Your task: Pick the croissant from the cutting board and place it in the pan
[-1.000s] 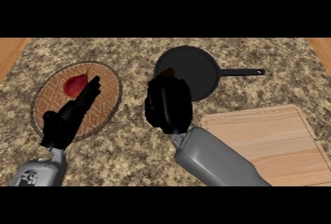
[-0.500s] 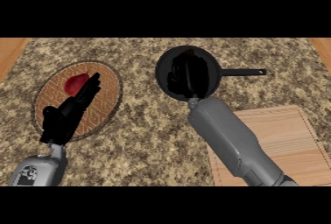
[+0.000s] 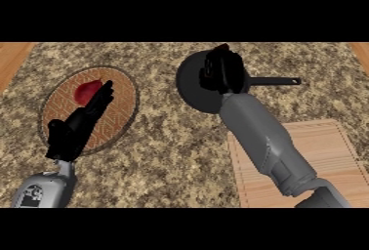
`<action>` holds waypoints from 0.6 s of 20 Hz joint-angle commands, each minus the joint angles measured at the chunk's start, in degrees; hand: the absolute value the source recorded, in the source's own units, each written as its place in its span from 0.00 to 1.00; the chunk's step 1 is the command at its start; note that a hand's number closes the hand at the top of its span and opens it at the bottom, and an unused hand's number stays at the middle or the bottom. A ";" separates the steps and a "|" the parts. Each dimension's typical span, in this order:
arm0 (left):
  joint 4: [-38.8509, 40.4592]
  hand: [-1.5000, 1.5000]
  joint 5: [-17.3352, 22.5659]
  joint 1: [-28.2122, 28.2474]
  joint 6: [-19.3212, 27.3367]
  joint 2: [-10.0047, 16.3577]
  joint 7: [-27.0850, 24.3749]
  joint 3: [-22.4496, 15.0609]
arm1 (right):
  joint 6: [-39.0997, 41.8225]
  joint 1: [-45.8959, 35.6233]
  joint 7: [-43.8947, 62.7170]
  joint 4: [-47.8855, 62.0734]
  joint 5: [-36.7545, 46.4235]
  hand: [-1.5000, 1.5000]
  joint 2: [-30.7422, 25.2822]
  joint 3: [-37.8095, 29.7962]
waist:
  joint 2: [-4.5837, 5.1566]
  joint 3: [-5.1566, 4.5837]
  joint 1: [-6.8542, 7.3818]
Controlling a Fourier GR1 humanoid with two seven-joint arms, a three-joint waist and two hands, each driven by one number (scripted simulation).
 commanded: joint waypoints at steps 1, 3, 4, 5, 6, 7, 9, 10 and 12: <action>-0.99 0.50 -0.83 1.00 0.35 -1.35 0.67 -1.47 | -2.05 -3.23 -5.63 7.84 -1.66 1.00 -0.42 -3.99 | 0.29 0.02 0.76; -0.37 0.50 -1.31 -1.83 1.82 -2.39 1.98 -1.51 | 3.98 -3.24 5.85 10.90 -2.94 1.00 -2.33 -5.66 | 0.32 -0.04 0.32; -1.71 0.50 -0.45 -1.02 -0.42 -0.51 1.03 -1.18 | 8.41 -2.72 4.64 13.08 -3.15 0.00 -2.43 -5.17 | 0.51 -0.03 1.35; 0.12 0.50 -1.34 -2.27 0.60 -1.64 1.55 -1.74 | 10.59 -3.91 3.13 13.88 -3.53 0.00 -3.13 -5.52 | 0.72 0.00 1.04; -0.78 0.50 -0.61 0.70 -0.26 -0.94 0.01 -1.29 | 13.45 -6.71 3.40 14.52 -4.31 0.00 -4.78 -6.57 | 0.65 -0.01 1.83; 0.54 0.50 -1.57 -1.73 0.60 -1.88 1.19 -1.93 | 12.08 -3.94 -0.54 14.56 -5.52 0.00 -3.82 -7.61 | 0.89 0.05 1.37; -0.99 0.50 -0.68 -1.93 -0.37 -1.68 1.90 -2.08 | 12.57 -5.19 -2.19 14.75 -7.26 0.00 -4.24 -9.64 | 1.32 0.11 2.67; 0.76 0.50 -0.50 -2.11 -0.09 -1.80 -0.32 -1.13 | 13.99 -5.95 -3.96 14.68 -7.81 0.00 -5.55 -10.30 | 1.25 0.07 2.19; 0.52 0.50 -0.90 -1.77 -0.63 -1.38 -1.22 -1.62 | 10.58 -4.41 -6.76 13.27 -10.09 0.00 -5.06 -12.75 | 1.95 0.17 3.41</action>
